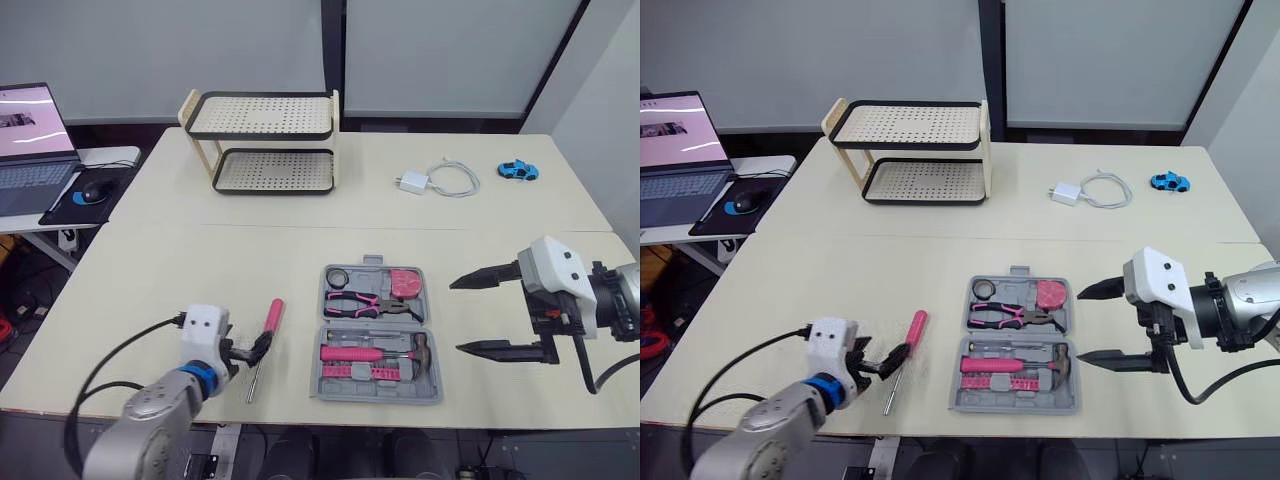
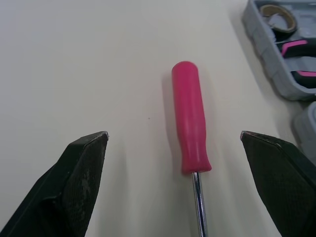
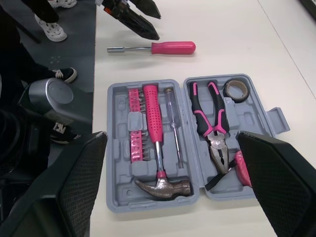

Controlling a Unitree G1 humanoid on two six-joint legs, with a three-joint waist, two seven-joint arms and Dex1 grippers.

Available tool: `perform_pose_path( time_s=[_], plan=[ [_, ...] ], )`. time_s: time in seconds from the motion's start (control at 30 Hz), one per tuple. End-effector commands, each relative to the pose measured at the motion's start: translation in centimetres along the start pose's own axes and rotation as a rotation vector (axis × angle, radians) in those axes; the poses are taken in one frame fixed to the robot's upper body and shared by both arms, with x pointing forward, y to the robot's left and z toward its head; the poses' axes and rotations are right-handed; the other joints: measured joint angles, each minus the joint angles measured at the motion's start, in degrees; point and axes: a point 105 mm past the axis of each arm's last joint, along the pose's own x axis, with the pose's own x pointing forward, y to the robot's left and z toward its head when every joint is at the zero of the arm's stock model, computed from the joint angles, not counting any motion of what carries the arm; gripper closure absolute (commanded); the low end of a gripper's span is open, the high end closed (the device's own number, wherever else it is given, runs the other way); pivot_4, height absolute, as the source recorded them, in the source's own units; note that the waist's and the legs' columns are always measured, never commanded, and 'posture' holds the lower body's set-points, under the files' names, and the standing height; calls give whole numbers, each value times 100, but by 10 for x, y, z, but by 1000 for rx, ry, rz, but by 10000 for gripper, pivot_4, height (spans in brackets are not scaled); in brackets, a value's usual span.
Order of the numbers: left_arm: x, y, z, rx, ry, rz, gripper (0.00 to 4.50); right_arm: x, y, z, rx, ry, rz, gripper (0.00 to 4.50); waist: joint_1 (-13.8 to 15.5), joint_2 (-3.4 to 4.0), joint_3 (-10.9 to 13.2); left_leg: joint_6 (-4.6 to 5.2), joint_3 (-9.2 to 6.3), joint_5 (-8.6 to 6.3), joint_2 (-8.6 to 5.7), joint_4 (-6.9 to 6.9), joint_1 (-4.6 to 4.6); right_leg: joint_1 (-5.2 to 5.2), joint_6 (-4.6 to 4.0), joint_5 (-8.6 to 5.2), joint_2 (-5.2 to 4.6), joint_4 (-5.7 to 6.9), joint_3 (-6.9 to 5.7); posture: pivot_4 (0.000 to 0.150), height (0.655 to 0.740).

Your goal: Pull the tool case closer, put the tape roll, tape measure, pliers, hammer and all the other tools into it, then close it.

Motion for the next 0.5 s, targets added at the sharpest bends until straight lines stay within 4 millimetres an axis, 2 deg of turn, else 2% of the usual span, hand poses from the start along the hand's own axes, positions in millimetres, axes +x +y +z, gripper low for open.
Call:
perform_pose_path(
  time_s=[0.03, 0.17, 0.27, 0.5],
  plan=[
    [-15, -2, 37, 276, -105, -206, 199, 6, 4, 12, -42, -40, -41, 0, -4, 2, 2, -1, -3, 0, 3, -2, -1, -1, -1, 0, 3, -1, -3, 1500, 7400],
    [-16, -3, 50, 639, -89, -470, 199, 20, 11, 9, -19, -61, -75, 0, 8, 14, 4, -1, 0, 0, -1, -4, -2, 3, -3, 0, -2, -13, -2, 1500, 7400],
    [-13, 1, 53, 805, -65, -590, 199, 28, 15, 8, -3, -68, -96, 0, 0, 20, 7, 1, -1, 0, 0, -9, -11, 7, -1, 8, 0, -47, -4, 1500, 7400],
    [9, 17, 57, 1351, 38, -853, 199, 45, 24, 6, 70, -52, -104, 0, -29, 20, 10, 2, -4, -1, -3, -9, -19, 2, 6, 13, -2, -53, -6, 1500, 7400]
  ],
)
